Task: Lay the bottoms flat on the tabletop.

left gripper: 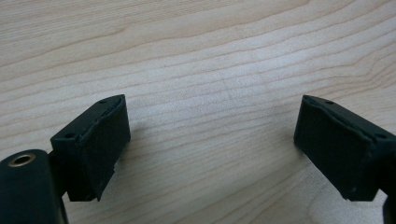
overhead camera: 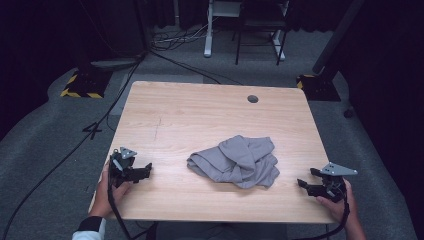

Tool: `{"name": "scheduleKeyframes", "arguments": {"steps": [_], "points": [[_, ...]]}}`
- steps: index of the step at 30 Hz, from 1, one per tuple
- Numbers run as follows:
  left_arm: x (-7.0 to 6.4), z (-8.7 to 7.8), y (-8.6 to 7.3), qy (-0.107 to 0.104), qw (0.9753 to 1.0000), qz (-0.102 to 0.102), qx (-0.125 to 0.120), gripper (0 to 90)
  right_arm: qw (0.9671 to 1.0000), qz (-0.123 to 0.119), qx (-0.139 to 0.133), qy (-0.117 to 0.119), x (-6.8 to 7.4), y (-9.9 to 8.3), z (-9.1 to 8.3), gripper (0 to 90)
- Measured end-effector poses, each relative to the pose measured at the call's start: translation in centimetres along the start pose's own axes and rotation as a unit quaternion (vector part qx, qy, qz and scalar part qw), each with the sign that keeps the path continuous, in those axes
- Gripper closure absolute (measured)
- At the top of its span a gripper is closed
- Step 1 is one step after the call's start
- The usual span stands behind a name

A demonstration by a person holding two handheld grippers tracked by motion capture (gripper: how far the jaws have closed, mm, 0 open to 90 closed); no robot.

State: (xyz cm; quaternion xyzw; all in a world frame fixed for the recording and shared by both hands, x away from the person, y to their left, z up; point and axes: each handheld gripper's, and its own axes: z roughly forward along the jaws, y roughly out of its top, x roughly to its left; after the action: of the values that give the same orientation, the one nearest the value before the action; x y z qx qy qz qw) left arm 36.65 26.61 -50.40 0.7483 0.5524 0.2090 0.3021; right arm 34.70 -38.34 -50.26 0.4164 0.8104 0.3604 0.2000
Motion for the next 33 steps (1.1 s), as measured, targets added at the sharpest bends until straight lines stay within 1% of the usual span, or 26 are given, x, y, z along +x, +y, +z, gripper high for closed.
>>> {"name": "scheduleKeyframes", "arguments": {"steps": [2,3,4,5,7,10,11,12,13,14,15,16,17,18,19,20,21,23,24,25,26,28,29,30,32,33], "points": [[-0.1,0.0,0.0,-0.001,1.0,0.003,0.0,10.4,1.0,0.0,0.0,0.001,0.0,0.0,0.0,25.0],[-0.3,0.0,0.0,-0.01,0.9999,0.012,0.0,10.4,1.0,0.002,0.001,0.002,0.0,0.0,0.0,24.9],[-0.3,0.0,0.0,-0.01,0.9999,0.012,0.0,10.4,1.0,0.002,0.001,0.002,0.0,0.0,0.0,24.9],[-0.5,-0.1,-0.1,-0.025,0.9994,0.026,0.0,10.4,1.0,0.004,0.001,0.003,-0.1,0.0,0.0,24.9],[-0.9,-0.1,-0.2,-0.046,0.9975,0.053,0.001,10.4,1.0,0.005,0.001,0.003,0.0,0.0,0.0,25.0],[-2.1,0.1,0.1,-0.061,0.9959,0.067,0.003,10.6,1.0,0.004,0.002,0.003,0.0,0.0,0.0,25.0],[-2.6,0.1,0.3,-0.068,0.9946,0.078,0.008,14.1,1.0,0.005,0.003,0.007,0.0,0.0,0.1,25.1],[-3.6,0.0,0.5,-0.069,0.9927,0.098,0.0,19.4,1.0,0.001,0.005,0.006,0.0,0.2,0.1,24.1],[-3.6,0.0,0.5,-0.069,0.9927,0.098,0.0,19.8,1.0,0.001,0.005,0.006,0.0,0.2,0.1,24.1],[-4.4,0.2,0.7,-0.082,0.9912,0.104,-0.005,19.8,1.0,0.0,0.004,-0.009,0.1,0.2,0.1,25.8],[-5.0,0.2,1.0,-0.102,0.9884,0.112,-0.008,18.2,0.9995,-0.003,0.002,-0.032,0.2,0.4,0.0,29.2],[-5.7,0.2,1.3,-0.114,0.9858,0.122,-0.016,18.6,0.9995,-0.008,0.0,-0.032,0.4,0.5,0.0,29.3],[-7.1,0.1,2.2,-0.12,0.9837,0.132,-0.025,21.1,0.9997,-0.006,-0.01,-0.02,0.7,1.0,-0.1,30.1],[-7.9,0.0,2.8,-0.138,0.9806,0.135,-0.031,21.8,0.9998,-0.009,-0.014,-0.01,0.9,1.3,-0.1,30.1],[-7.9,0.0,2.8,-0.138,0.9806,0.135,-0.031,20.7,0.9998,-0.009,-0.014,-0.01,0.9,1.3,-0.1,30.1],[-8.9,-0.2,3.5,-0.156,0.9768,0.14,-0.044,20.7,0.9997,-0.018,-0.017,0.002,1.3,1.8,-0.1,30.2],[-9.9,-0.3,4.0,-0.167,0.9736,0.147,-0.052,21.3,0.9993,-0.03,-0.014,0.013,1.9,2.4,0.0,30.1],[-12.4,-0.1,5.1,-0.184,0.9654,0.175,-0.058,21.0,0.9982,-0.049,-0.011,0.032,3.0,3.5,0.3,30.2],[-13.1,0.1,5.4,-0.188,0.963,0.184,-0.059,22.1,0.9968,-0.066,-0.006,0.044,4.2,4.5,0.9,32.3],[-14.3,0.5,5.9,-0.196,0.958,0.201,-0.059,22.1,0.9968,-0.066,-0.006,0.044,4.2,4.5,0.9,32.3],[-15.0,0.7,6.1,-0.202,0.956,0.205,-0.058,22.2,0.9957,-0.076,-0.006,0.054,5.0,5.1,1.3,33.7],[-16.5,1.4,6.6,-0.211,0.9523,0.214,-0.054,23.5,0.994,-0.084,-0.007,0.07,6.2,5.8,1.9,36.6],[-17.1,1.8,6.9,-0.216,0.9498,0.22,-0.054,24.1,0.9923,-0.096,-0.001,0.078,6.8,6.2,2.3,37.9],[-17.3,2.1,7.1,-0.216,0.9486,0.225,-0.054,24.4,0.9909,-0.111,0.007,0.076,7.6,6.6,2.9,39.9],[-17.6,2.8,7.5,-0.214,0.949,0.225,-0.055,28.5,0.9884,-0.127,0.018,0.082,8.4,6.9,3.7,42.6],[-17.5,3.5,7.8,-0.217,0.9489,0.223,-0.053,32.1,0.9873,-0.139,0.03,0.07,9.0,7.0,4.5,42.6]]}}
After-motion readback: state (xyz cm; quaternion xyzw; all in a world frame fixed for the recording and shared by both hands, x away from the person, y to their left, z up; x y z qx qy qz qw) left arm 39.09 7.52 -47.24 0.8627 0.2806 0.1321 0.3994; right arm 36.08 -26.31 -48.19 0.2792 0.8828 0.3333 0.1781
